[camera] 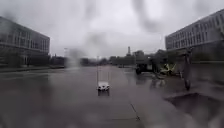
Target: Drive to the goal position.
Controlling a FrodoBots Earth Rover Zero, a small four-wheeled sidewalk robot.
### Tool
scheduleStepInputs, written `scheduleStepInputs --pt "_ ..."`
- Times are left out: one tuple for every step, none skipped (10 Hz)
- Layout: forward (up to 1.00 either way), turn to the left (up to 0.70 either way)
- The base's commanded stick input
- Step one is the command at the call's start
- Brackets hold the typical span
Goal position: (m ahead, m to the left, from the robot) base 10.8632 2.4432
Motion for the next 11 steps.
scheduleStepInputs --pt "1.00 0.00" --pt "1.00 0.00" --pt "1.00 0.00" --pt "1.00 0.00" --pt "1.00 0.00" --pt "1.00 0.00" --pt "1.00 0.00" --pt "1.00 0.00" --pt "1.00 0.00" --pt "1.00 0.00" --pt "1.00 0.00"
